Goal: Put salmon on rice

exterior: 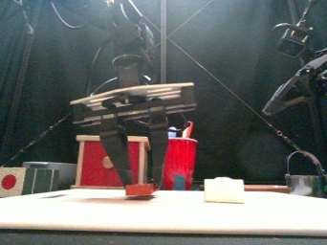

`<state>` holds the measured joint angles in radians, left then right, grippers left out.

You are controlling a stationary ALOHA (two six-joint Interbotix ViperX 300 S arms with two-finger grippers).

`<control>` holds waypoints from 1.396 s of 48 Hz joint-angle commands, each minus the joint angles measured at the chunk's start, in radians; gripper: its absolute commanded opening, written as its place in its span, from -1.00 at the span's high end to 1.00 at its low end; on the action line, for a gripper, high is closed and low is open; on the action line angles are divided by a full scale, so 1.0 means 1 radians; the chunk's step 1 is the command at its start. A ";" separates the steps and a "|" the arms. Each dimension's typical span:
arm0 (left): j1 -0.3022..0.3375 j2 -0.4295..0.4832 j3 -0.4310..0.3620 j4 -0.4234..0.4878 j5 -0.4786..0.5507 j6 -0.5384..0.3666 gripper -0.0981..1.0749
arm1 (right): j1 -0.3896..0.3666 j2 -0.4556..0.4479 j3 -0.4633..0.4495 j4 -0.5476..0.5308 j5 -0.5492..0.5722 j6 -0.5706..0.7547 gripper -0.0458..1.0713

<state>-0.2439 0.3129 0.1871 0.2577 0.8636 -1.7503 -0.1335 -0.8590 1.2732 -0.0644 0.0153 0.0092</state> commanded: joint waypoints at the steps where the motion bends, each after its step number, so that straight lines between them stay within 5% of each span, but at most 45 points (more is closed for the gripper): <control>1: 0.003 -0.031 -0.038 0.005 -0.002 0.040 -0.31 | -0.002 0.006 -0.011 0.002 -0.005 0.000 0.87; 13: 0.032 0.083 -0.201 -0.075 0.005 0.218 -0.31 | -0.002 0.006 -0.012 0.002 -0.005 0.000 0.87; 23: 0.052 0.138 -0.298 -0.077 0.064 0.270 -0.31 | 0.000 0.006 -0.009 0.002 -0.005 0.000 0.87; 67: 0.058 0.201 -0.377 -0.069 0.067 0.278 -0.31 | -0.002 0.006 -0.006 0.002 0.009 0.000 0.87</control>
<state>-0.1871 0.5308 -0.1565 0.1871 0.9342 -1.4726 -0.1335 -0.8590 1.2763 -0.0644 0.0276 0.0092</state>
